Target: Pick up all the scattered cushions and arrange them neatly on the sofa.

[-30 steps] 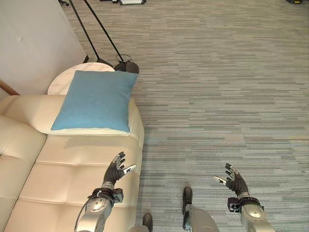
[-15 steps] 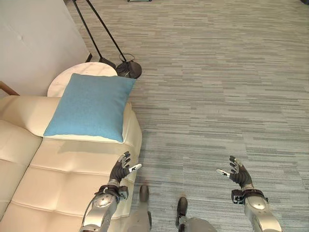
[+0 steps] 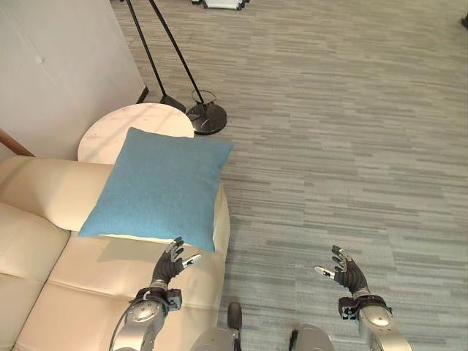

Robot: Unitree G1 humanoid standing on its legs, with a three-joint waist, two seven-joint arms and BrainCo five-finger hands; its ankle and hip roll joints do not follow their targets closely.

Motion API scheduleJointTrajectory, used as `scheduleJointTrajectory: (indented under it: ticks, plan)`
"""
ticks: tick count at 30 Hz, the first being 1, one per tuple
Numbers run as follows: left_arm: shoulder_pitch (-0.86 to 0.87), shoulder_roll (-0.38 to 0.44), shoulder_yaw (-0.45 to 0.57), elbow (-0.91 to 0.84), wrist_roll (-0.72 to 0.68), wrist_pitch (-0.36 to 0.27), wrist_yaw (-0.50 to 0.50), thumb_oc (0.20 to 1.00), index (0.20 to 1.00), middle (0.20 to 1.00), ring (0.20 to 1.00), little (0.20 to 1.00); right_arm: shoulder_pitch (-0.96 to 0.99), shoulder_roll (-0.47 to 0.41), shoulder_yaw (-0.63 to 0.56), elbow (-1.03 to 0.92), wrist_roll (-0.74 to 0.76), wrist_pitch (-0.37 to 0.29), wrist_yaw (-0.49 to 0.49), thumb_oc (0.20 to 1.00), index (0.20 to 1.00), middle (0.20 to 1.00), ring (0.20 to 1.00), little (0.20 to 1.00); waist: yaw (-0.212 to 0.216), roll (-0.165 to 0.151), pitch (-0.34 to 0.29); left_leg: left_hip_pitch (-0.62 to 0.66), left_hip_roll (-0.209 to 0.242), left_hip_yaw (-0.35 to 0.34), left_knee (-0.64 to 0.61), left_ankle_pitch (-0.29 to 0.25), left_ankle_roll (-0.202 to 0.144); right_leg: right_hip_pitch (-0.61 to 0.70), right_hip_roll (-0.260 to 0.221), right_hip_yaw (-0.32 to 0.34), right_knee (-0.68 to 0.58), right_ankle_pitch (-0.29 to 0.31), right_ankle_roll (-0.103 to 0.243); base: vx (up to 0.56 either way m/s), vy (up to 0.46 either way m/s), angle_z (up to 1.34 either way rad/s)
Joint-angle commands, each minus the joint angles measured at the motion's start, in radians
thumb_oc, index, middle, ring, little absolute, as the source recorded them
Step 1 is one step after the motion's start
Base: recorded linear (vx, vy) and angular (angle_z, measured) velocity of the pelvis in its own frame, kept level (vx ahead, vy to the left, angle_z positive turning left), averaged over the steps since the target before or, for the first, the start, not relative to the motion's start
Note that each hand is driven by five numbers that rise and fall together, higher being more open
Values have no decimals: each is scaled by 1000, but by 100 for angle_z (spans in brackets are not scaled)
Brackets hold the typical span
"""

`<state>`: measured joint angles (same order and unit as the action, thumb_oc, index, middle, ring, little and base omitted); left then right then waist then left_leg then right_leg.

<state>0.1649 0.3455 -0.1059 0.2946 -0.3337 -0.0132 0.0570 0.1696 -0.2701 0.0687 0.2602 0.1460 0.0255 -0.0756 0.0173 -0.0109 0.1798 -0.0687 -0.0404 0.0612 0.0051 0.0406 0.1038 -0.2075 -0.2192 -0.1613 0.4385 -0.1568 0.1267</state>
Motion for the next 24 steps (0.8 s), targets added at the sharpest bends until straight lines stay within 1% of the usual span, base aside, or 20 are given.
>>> scheduleJointTrajectory:
  ticks: [1,2,4,5,6,7,9,11,13,14,15,16,17,18,19,20,21,22,23,24]
  plan:
    - [-5,11,20,-58,-3,-40,-1,1000,1000,1000,1000,1000,-11,-21,-27,-51,8,-32,-5,1000,1000,1000,1000,1000,-30,3,17,36,27,-33,53,-152,-83,31,31,12,-252,135,17,261,-115,11]
    - [-8,10,17,-60,-3,-42,0,1000,1000,1000,1000,1000,-8,-20,-28,-52,10,-32,-6,1000,1000,1000,1000,1000,-40,-3,21,47,21,-43,53,-159,-87,13,34,36,-310,155,26,351,-157,32]
    - [-23,7,9,-58,2,-48,3,1000,1000,1000,1000,1000,-4,-20,-30,-44,12,-33,-11,1000,1000,1000,1000,1000,-57,-1,32,82,22,-64,51,-179,-96,-17,45,63,-391,195,42,357,-208,51]
    - [-31,2,0,-65,4,-57,3,1000,1000,1000,1000,1000,2,-24,-28,-41,8,-33,-12,1000,1000,1000,1000,1000,-78,-4,31,125,25,-96,43,-201,-106,-48,63,95,-414,221,56,359,-231,30]
    - [-31,2,0,-65,4,-57,3,1000,1000,1000,1000,1000,2,-24,-28,-41,8,-33,-12,1000,1000,1000,1000,1000,-78,-3,32,126,26,-97,42,-202,-106,-47,64,94,-413,220,56,464,-336,36]
    - [-37,5,-3,-64,15,-56,-6,1000,1000,1000,1000,1000,4,-26,-30,-41,11,-37,-8,1000,1000,1000,1000,1000,-80,-16,11,156,28,-114,40,-229,-113,-20,69,111,-416,222,44,314,-212,89]
    - [-37,-11,3,-47,-2,-57,4,1000,1000,1000,1000,1000,-5,-32,-22,-28,20,-44,-1,1000,1000,1000,1000,1000,-81,-12,-10,181,56,-126,58,-244,-127,-6,87,114,-383,217,32,387,-278,93]
    - [-32,-27,6,-29,-39,-51,9,1000,1000,1000,1000,1000,-5,-38,-22,-27,30,-46,0,1000,1000,1000,1000,1000,-79,-8,-17,159,78,-134,136,-231,-147,20,101,98,-373,196,10,228,-236,16]
    - [-37,-60,13,-1,-126,-45,21,1000,1000,1000,1000,1000,-6,-53,-26,-31,42,-51,-6,1000,1000,1000,1000,1000,-68,-13,-12,90,80,-155,281,-183,-157,58,108,81,-378,173,-16,160,-210,25]
    - [-40,-71,15,7,-154,-43,25,1000,1000,1000,1000,1000,-5,-58,-30,-36,44,-51,-11,1000,1000,1000,1000,1000,-62,-20,-7,56,78,-152,343,-157,-159,76,107,72,-381,163,-27,149,-177,38]
    - [-39,-84,21,11,-187,-47,32,1000,1000,1000,1000,1000,-7,-62,-34,-34,46,-52,-19,1000,1000,1000,1000,1000,-59,-25,-2,8,83,-135,410,-129,-159,99,107,52,-389,146,-41,132,-138,47]
    - [-35,-91,23,9,-203,-46,34,1000,1000,1000,1000,1000,-8,-62,-37,-33,47,-48,-26,1000,1000,1000,1000,1000,-54,-30,3,-17,91,-109,441,-120,-157,115,104,43,-394,135,-50,124,-111,53]
    - [-35,-99,24,17,-218,-45,37,1000,1000,1000,1000,1000,-11,-62,-40,-29,50,-50,-38,1000,1000,1000,1000,1000,-47,-35,9,-49,97,-79,448,-122,-152,134,99,27,-401,120,-55,75,-57,47]
    - [-35,-99,24,17,-218,-45,37,1000,1000,1000,1000,1000,-11,-62,-40,-28,50,-50,-38,1000,1000,1000,1000,1000,-48,-34,10,-51,97,-80,451,-124,-152,135,100,26,-401,120,-55,94,-45,74]
    - [-32,-104,28,21,-220,-47,41,1000,1000,1000,1000,1000,-13,-60,-45,-29,54,-51,-46,1000,1000,1000,1000,1000,-41,-39,15,-72,103,-51,430,-136,-146,150,95,12,-406,110,-56,261,21,75]
    - [-15,-107,15,22,-201,-43,33,1000,1000,1000,1000,1000,0,-53,-62,-32,61,-55,-73,1000,1000,1000,1000,1000,-28,-28,10,-118,138,87,224,-110,-140,209,85,-74,-430,73,-43,297,33,77]
    - [-17,-103,16,17,-201,-43,39,1000,1000,1000,1000,1000,1,-51,-62,-28,59,-54,-83,1000,1000,1000,1000,1000,-29,-25,9,-138,158,159,187,-68,-149,223,85,-107,-437,67,-41,351,82,187]
    - [-18,-98,19,10,-197,-42,44,1000,1000,1000,1000,1000,4,-50,-61,-25,54,-50,-98,1000,1000,1000,1000,1000,-33,-25,8,-155,190,242,167,-55,-173,251,84,-138,-447,46,-33,230,137,236]
    - [-8,-85,31,-6,-189,-41,41,1000,1000,1000,1000,1000,3,-45,-50,-20,42,-37,-96,1000,1000,1000,1000,1000,-33,-18,-3,-137,216,329,104,-29,-174,261,83,-184,-436,48,-22,274,203,245]
    - [4,-79,35,-13,-186,-40,40,1000,1000,1000,1000,1000,2,-44,-41,-23,38,-37,-89,1000,1000,1000,1000,1000,-28,-16,-13,-122,195,310,83,-28,-163,268,74,-196,-426,49,-14,252,250,129]
